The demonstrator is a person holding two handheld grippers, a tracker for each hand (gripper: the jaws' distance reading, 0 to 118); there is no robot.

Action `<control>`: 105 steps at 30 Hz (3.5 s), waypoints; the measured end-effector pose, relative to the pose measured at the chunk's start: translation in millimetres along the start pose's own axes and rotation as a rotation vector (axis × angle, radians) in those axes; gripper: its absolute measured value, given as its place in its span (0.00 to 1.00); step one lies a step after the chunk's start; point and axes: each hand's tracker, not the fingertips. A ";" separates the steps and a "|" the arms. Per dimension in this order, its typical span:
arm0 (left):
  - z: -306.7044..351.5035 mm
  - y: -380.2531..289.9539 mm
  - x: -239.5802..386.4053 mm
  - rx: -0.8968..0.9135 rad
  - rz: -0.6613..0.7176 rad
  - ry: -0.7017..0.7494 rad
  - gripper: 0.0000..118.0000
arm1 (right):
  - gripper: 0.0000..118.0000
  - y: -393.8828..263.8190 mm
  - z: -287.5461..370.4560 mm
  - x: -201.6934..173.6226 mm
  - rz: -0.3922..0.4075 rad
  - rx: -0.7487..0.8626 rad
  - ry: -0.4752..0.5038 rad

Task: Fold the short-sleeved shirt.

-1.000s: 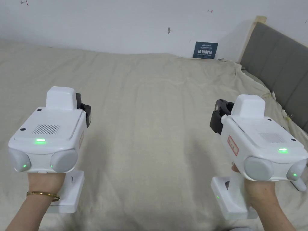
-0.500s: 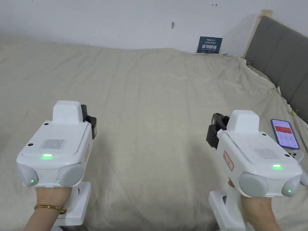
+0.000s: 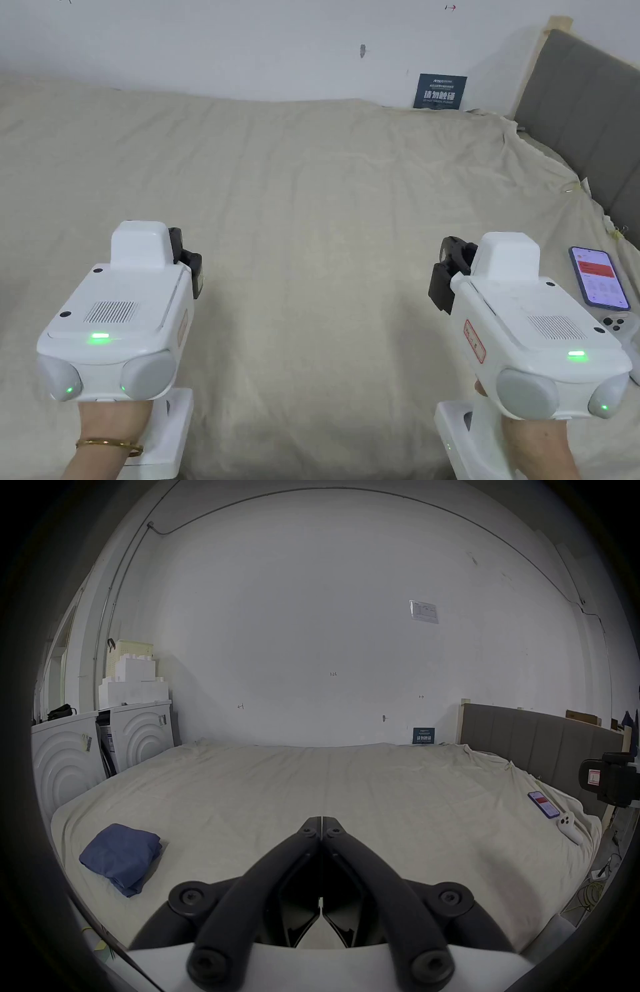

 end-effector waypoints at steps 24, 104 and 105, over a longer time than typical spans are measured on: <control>1.9 1.4 2.7 0.007 -0.016 -0.004 0.00 | 0.00 1.8 2.3 0.0 0.003 0.004 -0.005; -18.8 -54.4 29.0 -0.378 0.049 -0.067 1.00 | 0.98 -4.8 -31.1 -11.9 -0.269 -0.700 -0.069; -23.2 -57.5 26.8 -0.393 0.061 -0.062 1.00 | 0.98 -8.3 -32.6 -12.6 -0.282 -0.685 -0.074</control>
